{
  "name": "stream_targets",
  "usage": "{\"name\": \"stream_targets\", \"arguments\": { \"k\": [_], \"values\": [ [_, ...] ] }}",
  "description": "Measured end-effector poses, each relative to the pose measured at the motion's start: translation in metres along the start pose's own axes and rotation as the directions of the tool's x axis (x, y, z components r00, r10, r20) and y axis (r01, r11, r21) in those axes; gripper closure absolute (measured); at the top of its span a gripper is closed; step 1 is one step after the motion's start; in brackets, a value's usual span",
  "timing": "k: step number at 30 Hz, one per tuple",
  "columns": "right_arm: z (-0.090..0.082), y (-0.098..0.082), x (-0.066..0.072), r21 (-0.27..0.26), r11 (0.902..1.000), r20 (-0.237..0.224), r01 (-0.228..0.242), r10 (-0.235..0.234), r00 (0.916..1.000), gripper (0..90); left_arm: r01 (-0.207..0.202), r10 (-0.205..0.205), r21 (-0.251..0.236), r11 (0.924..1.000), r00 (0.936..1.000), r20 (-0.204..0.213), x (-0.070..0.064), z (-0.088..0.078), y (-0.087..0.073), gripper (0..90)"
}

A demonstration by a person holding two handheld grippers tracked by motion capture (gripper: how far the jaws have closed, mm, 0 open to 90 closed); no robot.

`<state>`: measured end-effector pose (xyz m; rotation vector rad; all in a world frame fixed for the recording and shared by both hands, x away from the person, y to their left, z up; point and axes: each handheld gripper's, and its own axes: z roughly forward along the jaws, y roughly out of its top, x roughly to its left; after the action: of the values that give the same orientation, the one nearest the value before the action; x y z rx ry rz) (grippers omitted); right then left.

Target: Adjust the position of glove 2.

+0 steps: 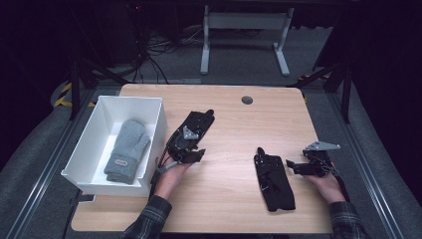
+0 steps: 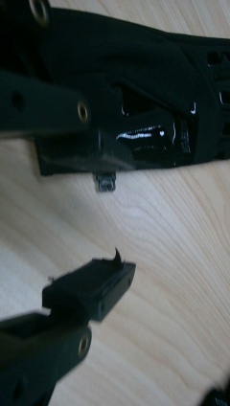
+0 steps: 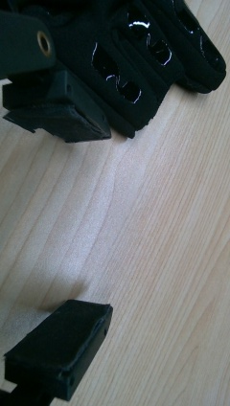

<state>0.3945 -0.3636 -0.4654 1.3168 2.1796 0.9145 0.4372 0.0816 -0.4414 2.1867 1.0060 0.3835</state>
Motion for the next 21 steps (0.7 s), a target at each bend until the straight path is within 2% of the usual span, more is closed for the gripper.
{"name": "stream_targets", "arguments": {
  "k": [3, 5, 6, 7, 8, 9, 12, 15, 18, 21],
  "values": [
    [0.0, 0.0, 0.001, -0.003, 1.0, 0.003, -0.003, 0.003, 1.0, 14.7, 0.017, -0.017, -0.014, 0.9998, 0.999, -0.04, 0.006, 0.005, 0.005, 69.6],
    [0.0, 0.0, 0.001, -0.003, 1.0, 0.003, -0.004, 0.004, 1.0, 14.6, 0.015, -0.014, 0.015, 0.9998, 0.9977, -0.066, 0.011, 0.011, 0.01, 79.3],
    [0.0, 0.0, 0.001, -0.003, 1.0, 0.003, -0.004, 0.004, 1.0, 14.6, 0.015, -0.014, 0.015, 0.9998, 0.9977, -0.066, 0.011, 0.011, 0.01, 83.3],
    [0.0, 0.0, 0.001, -0.003, 1.0, 0.003, -0.004, 0.004, 1.0, 14.6, 0.023, -0.023, 0.008, 0.9997, 0.9967, -0.077, 0.014, 0.014, 0.012, 83.3],
    [0.001, 0.0, 0.001, -0.005, 1.0, 0.004, -0.006, 0.006, 1.0, 14.4, 0.033, -0.033, 0.009, 0.9994, 0.9965, -0.078, 0.017, 0.016, 0.013, 89.6],
    [0.001, 0.0, 0.001, -0.007, 1.0, 0.006, -0.007, 0.007, 1.0, 14.2, 0.044, -0.041, 0.029, 0.9986, 0.9957, -0.083, 0.02, 0.02, 0.015, 89.6],
    [0.001, 0.0, 0.002, -0.009, 0.9999, 0.005, -0.006, 0.006, 1.0, 14.2, 0.056, -0.053, 0.027, 0.9981, 0.9936, -0.1, 0.026, 0.027, 0.018, 89.8],
    [0.001, 0.0, 0.002, -0.009, 0.9999, 0.006, -0.007, 0.007, 1.0, 14.2, 0.058, -0.053, 0.058, 0.9966, 0.9947, -0.088, 0.03, 0.036, 0.019, 89.8],
    [0.001, 0.0, 0.002, -0.011, 0.9999, 0.007, -0.007, 0.007, 1.0, 14.1, 0.071, -0.066, 0.053, 0.9961, 0.9945, -0.082, 0.031, 0.038, 0.019, 89.9],
    [0.001, 0.0, 0.002, -0.012, 0.9999, 0.007, -0.006, 0.006, 1.0, 13.9, 0.062, -0.058, 0.065, 0.9959, 0.9958, -0.071, 0.031, 0.037, 0.018, 89.9]
  ]
}}
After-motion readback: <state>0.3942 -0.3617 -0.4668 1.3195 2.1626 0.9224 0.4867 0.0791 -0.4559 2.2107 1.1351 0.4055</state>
